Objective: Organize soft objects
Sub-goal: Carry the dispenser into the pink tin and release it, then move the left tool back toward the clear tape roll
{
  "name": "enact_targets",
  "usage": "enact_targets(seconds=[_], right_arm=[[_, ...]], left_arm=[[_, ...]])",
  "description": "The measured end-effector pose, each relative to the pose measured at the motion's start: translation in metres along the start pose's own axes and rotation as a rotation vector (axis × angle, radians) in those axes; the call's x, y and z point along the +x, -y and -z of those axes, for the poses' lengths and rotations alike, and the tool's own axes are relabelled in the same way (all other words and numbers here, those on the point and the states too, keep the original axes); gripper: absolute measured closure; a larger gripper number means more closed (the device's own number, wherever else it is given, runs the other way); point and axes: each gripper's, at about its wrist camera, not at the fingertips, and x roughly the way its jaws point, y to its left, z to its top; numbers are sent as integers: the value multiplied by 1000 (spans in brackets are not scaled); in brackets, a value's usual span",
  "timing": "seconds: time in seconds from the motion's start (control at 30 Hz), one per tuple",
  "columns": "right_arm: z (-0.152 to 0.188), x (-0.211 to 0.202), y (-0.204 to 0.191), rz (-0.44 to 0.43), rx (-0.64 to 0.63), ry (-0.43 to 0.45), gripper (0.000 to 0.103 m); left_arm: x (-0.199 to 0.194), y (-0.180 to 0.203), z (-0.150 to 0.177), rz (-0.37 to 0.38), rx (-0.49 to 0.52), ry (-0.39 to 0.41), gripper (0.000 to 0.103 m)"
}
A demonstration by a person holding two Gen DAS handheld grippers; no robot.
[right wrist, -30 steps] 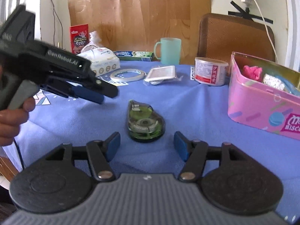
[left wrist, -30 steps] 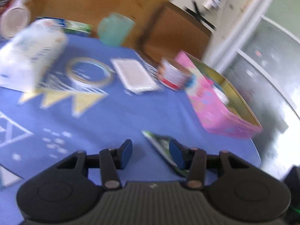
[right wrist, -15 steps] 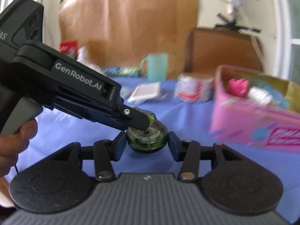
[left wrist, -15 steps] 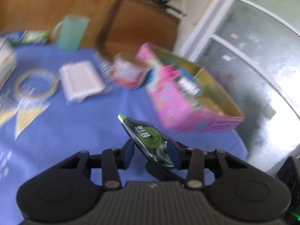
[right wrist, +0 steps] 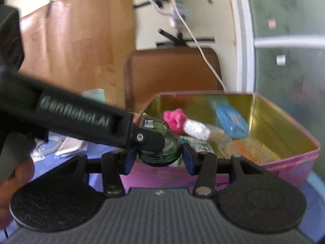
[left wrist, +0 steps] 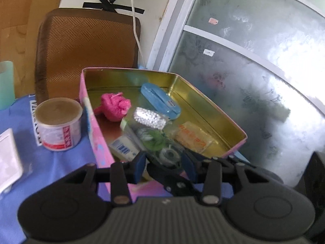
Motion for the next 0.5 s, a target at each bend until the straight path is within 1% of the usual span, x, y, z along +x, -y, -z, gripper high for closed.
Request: enact_targets(seconds=[0.07, 0.13, 0.17, 0.2, 0.27, 0.3, 0.37, 0.4, 0.5], right_arm=[[-3, 12, 1, -3, -6, -10, 51], [-5, 20, -2, 11, -24, -33, 51], [-4, 23, -4, 38, -32, -34, 50], [-3, 29, -4, 61, -44, -38, 45], [-3, 37, 0, 98, -29, -50, 44], [-3, 38, 3, 104, -13, -53, 43], [-2, 30, 2, 81, -2, -29, 41], [0, 26, -2, 75, -8, -22, 41], [4, 12, -14, 79, -45, 7, 41]], left_arm=[[6, 0, -2, -24, 6, 0, 61], [10, -1, -2, -46, 5, 4, 58], [11, -1, -3, -54, 5, 6, 58], [12, -2, -2, -62, 4, 10, 58], [9, -5, 0, -82, 1, 24, 57], [6, -7, 0, -82, -2, 30, 55], [-7, -11, 3, -63, -17, 43, 52], [-15, -14, 6, -58, -21, 55, 54], [-36, -20, 14, -75, -13, 82, 52]])
